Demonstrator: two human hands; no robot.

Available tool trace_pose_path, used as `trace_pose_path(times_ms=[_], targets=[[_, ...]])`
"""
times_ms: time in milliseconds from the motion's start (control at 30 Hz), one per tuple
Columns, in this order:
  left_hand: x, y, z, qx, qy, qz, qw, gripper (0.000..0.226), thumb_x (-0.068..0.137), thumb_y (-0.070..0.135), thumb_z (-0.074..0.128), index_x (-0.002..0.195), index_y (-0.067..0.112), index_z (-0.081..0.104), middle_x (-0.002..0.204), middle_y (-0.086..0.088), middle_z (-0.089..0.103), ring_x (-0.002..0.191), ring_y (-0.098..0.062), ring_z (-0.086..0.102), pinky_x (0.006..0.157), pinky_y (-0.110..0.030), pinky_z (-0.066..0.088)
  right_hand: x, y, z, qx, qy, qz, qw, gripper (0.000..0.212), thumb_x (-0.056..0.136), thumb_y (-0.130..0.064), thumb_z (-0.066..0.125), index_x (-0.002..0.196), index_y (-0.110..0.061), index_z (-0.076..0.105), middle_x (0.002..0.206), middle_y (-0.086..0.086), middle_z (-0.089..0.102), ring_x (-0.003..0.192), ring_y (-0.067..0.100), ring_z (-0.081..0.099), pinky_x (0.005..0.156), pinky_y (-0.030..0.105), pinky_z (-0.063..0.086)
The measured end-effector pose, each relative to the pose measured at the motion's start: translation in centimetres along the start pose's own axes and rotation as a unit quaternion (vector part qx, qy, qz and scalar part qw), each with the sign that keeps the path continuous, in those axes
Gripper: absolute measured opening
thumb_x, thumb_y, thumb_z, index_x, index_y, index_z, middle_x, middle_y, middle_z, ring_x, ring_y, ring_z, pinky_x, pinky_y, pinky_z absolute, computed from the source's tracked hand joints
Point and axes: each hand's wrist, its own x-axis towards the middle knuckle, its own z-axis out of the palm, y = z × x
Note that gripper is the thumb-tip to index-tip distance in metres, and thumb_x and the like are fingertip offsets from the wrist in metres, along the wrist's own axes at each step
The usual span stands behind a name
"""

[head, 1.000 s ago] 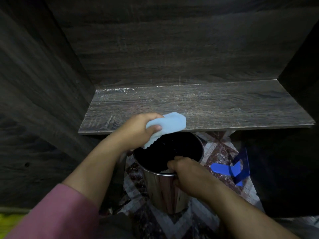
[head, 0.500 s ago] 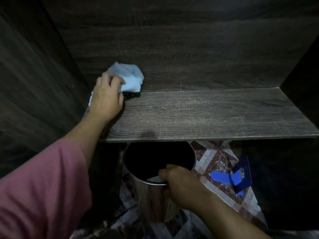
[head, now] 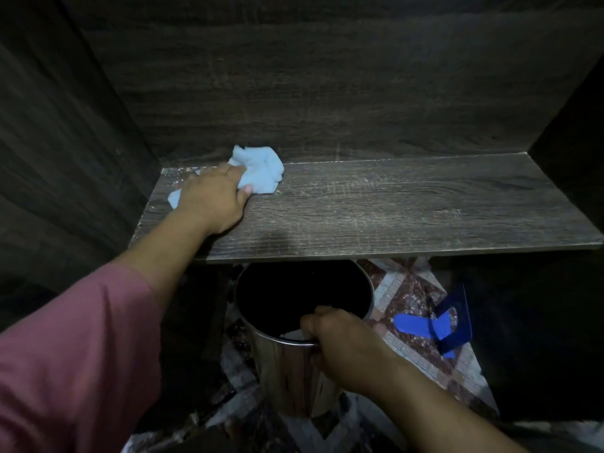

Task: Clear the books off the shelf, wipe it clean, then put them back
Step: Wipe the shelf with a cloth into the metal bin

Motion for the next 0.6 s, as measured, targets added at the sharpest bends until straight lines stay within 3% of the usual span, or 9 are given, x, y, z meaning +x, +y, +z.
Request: trace_pose_path(times_ms=[333,467,600], targets=[[-6.2,6.8,0.1,0.091,0.015,0.064,0.994,0.045,0.101,0.038,0.039,0.141,0.017,0.038,0.134,-0.006,0.050,0.114,-0.032,0.054,0.090,-0.040,0.042,-0.6,-0.3,-0.3,-0.016,0.006,-0.001,1.000,0.024,0.083,-0.006,0.052,0.104,-0.014,0.060,0.106,0.010,0.056,0.099,0.034,0.059,0.074,0.033,0.045],[-4.8,5.9,-1.5,0.080,0.048,0.002,0.996,0.030,0.100,0.022,0.042,0.129,0.017,0.048,0.123,-0.009,0.056,0.102,-0.037,0.062,0.079,-0.041,0.049,-0.9,-0.3,-0.6,-0.018,0.011,-0.002,1.000,0.023,0.082,-0.004,0.052,0.101,-0.014,0.059,0.105,0.009,0.056,0.098,0.034,0.059,0.067,0.030,0.038],[-1.9,1.7,-2.5,0.069,0.133,-0.096,0.984,0.031,0.102,0.023,0.042,0.117,-0.001,0.053,0.112,-0.025,0.057,0.091,-0.047,0.062,0.073,-0.048,0.050,-1.1,0.1,-1.0,-0.006,0.021,-0.010,1.000,0.019,0.084,-0.007,0.053,0.100,-0.014,0.060,0.105,0.009,0.057,0.098,0.033,0.059,0.070,0.031,0.040]])
